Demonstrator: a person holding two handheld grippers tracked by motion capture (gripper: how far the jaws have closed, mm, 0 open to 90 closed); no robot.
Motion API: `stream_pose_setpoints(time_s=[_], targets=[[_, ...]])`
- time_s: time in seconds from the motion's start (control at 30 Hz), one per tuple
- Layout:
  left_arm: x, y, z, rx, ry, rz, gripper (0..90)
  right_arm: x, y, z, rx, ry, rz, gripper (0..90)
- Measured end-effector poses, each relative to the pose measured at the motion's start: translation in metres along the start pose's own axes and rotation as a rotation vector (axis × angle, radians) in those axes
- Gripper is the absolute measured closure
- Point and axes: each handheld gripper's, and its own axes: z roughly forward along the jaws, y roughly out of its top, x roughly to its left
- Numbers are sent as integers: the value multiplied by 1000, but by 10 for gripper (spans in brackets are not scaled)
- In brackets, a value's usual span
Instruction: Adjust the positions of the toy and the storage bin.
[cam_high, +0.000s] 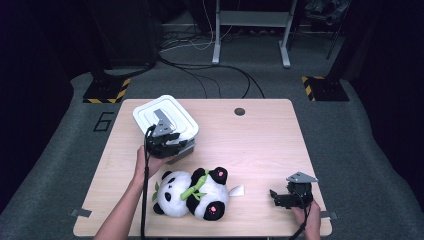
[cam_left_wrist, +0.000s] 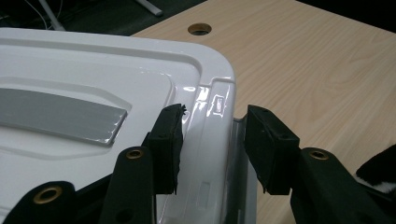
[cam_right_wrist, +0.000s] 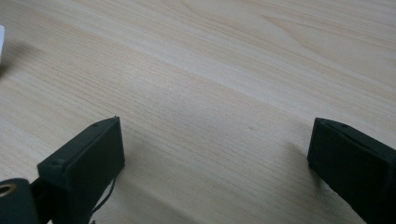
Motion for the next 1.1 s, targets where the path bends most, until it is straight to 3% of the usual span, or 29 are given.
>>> stream_pose_setpoints(time_s=[0.03,0.27,0.4,0.5,0.6,0.67,0.73,0.8,0.93,0.97,1.1], targets=[[1,0,2,-10,-7,-21,579,0,0,0,-1,1,0,31],[-5,6,10,0,22,-25,565,0,0,0,-1,1,0,31],[-6,8,9,33,38,-6,433,0,0,0,0,1,3,31],[-3,6,1,37,28,-5,355,0,0,0,-2,1,0,32],[4,-1,-20,18,44,16,316,0,0,0,-1,1,3,32],[6,-3,-25,10,51,12,274,0,0,0,-2,1,0,32],[16,-11,-40,-17,75,-5,263,0,0,0,0,2,3,31],[24,-15,-43,-6,83,-24,254,0,0,0,-1,1,3,32],[31,-20,-44,2,69,-30,234,0,0,0,-1,2,0,31],[30,-22,-45,6,47,-15,229,0,0,0,-1,1,0,31],[27,-28,-44,10,24,27,242,0,0,0,-1,1,0,31]])
